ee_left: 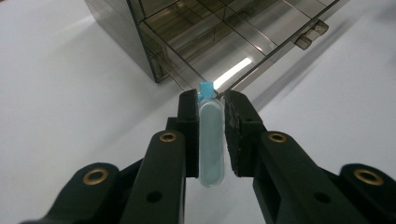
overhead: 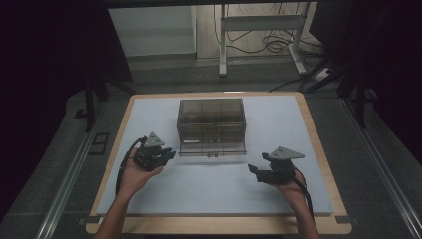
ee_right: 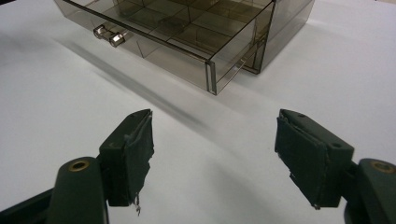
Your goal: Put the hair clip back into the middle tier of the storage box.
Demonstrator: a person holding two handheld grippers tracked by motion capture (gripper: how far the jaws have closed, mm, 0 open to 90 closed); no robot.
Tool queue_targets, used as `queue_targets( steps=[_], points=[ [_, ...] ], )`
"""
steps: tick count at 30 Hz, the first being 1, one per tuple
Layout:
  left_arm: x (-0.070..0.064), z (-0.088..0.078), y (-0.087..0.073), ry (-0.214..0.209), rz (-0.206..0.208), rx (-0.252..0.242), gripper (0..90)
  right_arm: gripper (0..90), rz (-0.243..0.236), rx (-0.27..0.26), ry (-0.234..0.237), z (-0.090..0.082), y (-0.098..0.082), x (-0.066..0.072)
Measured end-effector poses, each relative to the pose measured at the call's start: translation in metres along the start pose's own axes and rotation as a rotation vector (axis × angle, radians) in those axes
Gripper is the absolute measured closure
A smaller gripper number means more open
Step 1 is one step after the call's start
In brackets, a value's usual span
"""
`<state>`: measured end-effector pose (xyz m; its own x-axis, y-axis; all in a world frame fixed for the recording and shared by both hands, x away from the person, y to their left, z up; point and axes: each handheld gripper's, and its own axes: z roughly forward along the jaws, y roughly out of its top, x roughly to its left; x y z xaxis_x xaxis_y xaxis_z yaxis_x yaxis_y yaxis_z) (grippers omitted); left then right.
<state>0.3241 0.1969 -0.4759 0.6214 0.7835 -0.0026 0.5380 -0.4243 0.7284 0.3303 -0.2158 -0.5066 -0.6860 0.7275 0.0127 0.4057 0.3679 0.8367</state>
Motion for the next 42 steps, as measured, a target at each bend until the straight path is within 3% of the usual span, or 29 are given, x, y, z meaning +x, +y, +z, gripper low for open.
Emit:
queue_targets(
  steps=[9, 42],
  points=[
    [0.001, 0.006, 0.003, 0.001, 0.005, 0.014, 77.5, 27.1, -0.002, 0.004, 0.001, 0.001, 0.0, 0.0],
    [-0.002, 0.032, 0.043, -0.014, 0.044, 0.027, 77.5, 27.0, -0.003, 0.007, 0.002, 0.002, -0.001, 0.0]
  ],
)
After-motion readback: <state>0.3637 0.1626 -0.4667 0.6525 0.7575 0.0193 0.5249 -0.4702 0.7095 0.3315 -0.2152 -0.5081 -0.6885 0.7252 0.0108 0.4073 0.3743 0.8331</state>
